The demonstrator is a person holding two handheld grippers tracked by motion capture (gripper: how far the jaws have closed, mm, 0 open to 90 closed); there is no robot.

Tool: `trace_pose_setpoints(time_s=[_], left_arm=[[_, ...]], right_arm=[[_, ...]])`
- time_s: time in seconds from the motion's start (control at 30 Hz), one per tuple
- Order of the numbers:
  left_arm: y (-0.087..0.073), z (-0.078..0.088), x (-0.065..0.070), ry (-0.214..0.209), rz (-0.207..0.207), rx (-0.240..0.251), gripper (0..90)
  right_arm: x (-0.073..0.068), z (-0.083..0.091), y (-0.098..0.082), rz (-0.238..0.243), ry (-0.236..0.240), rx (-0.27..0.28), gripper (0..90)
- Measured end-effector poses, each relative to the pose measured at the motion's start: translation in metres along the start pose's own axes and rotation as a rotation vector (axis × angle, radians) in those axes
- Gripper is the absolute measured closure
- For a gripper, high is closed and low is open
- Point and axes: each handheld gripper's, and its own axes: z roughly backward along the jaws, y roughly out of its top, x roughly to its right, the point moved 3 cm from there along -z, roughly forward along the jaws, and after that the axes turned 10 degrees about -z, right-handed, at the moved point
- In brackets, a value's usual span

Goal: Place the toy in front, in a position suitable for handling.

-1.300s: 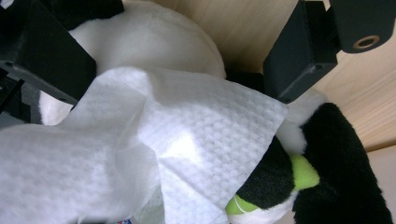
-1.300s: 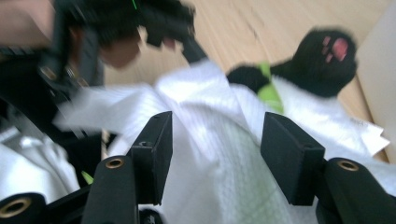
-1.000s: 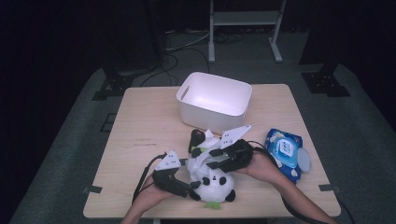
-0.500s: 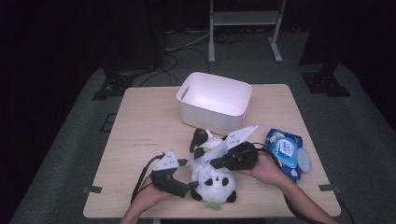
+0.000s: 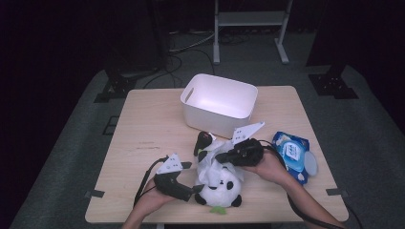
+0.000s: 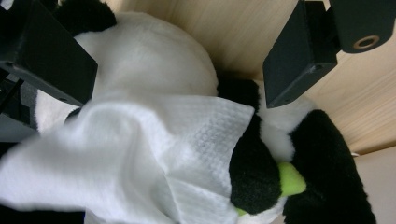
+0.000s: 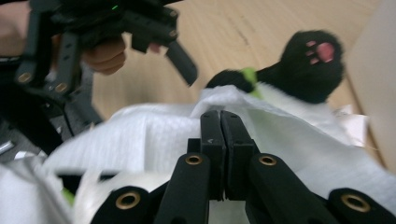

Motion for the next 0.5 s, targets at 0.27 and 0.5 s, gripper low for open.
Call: trace_pose_setpoints(time_s=[0.27,0.5], left_arm=[[0.0,-0.001,-0.002,-0.006,-0.007,0.001,8.8],[0.001,0.0,-0.002,-0.005,-0.008,0.004,8.8]], right_arm=[[0.02,-0.009,0.015,-0.025,-0.042,0.019,88.1],[0.035,-0.014,0.022,-0.042,-0.098,0.028,88.0]])
